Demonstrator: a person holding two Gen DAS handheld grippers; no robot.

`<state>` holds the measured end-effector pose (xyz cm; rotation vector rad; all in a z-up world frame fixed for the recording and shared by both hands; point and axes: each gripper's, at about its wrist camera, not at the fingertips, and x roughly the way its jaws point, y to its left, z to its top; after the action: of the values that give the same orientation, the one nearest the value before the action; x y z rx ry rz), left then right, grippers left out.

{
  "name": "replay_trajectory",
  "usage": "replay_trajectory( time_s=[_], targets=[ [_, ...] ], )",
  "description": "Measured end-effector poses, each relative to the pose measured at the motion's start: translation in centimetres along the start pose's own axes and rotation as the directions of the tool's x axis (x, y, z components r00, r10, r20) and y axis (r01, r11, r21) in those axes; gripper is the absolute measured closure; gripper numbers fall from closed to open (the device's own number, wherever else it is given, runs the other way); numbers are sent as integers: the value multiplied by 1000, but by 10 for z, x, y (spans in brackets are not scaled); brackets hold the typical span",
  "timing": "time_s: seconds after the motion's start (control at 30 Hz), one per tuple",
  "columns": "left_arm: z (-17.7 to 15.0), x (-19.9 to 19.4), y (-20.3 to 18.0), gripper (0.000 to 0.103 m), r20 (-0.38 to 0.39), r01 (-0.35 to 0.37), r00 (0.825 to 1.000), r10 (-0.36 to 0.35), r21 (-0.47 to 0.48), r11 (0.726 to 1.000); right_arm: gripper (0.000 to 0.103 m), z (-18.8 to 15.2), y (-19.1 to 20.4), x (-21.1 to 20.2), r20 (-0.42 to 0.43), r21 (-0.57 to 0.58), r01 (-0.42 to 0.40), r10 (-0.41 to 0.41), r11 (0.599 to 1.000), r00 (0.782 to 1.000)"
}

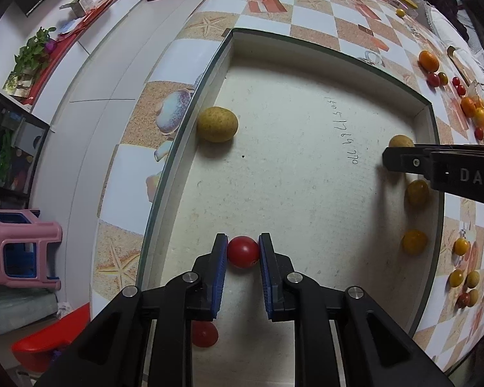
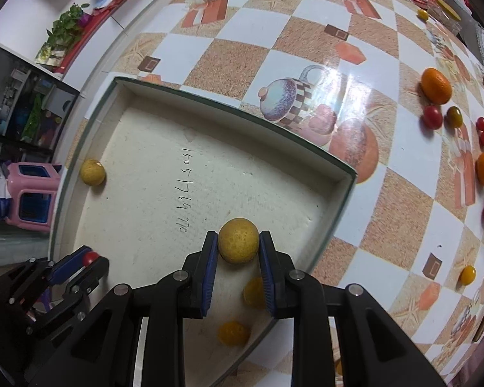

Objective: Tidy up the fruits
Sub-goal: 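Carry both fruits into the white tray and open both tools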

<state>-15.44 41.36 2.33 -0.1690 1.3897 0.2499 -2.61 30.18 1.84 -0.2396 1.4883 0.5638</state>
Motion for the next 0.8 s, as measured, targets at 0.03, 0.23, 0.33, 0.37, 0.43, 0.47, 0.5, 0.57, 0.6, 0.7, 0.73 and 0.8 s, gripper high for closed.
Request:
replay_trajectory(
  time_s=[0.03, 0.23, 0.33, 0.37, 0.43, 0.47, 0.5, 0.57, 0.6, 0.7, 0.73, 0.8],
  targets=[
    [0, 0, -2, 82, 0, -3, 1000, 3, 4, 1000, 75, 1, 2, 3, -3, -6, 7, -7, 1000, 1000],
    [3, 1, -11, 82, -3, -20, 1000, 20, 23, 1000, 46, 3, 14, 4, -6, -55, 8, -8, 998, 1000],
    [2, 0, -13, 82, -8, -19, 1000, 19, 24, 1000, 46, 6, 16, 3, -3, -45, 2, -2, 999, 1000],
    [2, 0, -13, 82, -10, -17, 1000, 17, 25, 1000, 44, 7, 15, 1, 2, -43, 0, 0, 999, 1000],
    [3, 0, -13, 82, -16, -14, 1000, 14, 24, 1000, 39, 9, 14, -5, 14, -45, 0, 0, 999, 1000],
    [3, 1, -12, 82, -19, -11, 1000, 12, 24, 1000, 36, 9, 14, -8, 24, -49, 0, 2, 999, 1000],
    [3, 1, -11, 82, -22, -9, 1000, 10, 22, 1000, 35, 10, 15, -12, 33, -53, 0, 2, 999, 999],
    [4, 1, -9, 82, -24, -4, 1000, 5, 19, 1000, 29, 10, 16, -20, 50, -63, 1, 2, 998, 999],
    [4, 1, -9, 82, -24, -3, 1000, 3, 17, 1000, 24, 9, 17, -24, 56, -65, 0, 4, 998, 998],
    [5, 1, -6, 82, -15, 10, 1000, -10, 17, 1000, 23, 8, 18, -34, 75, -65, -8, 13, 998, 997],
    [5, 0, -6, 81, -12, 22, 1000, -22, 17, 1000, 23, 7, 18, -37, 80, -66, -7, 13, 998, 997],
    [4, 1, -4, 81, -13, 44, 999, -43, 15, 999, 23, 4, 18, -42, 88, -65, -6, 12, 998, 996]
  ],
)
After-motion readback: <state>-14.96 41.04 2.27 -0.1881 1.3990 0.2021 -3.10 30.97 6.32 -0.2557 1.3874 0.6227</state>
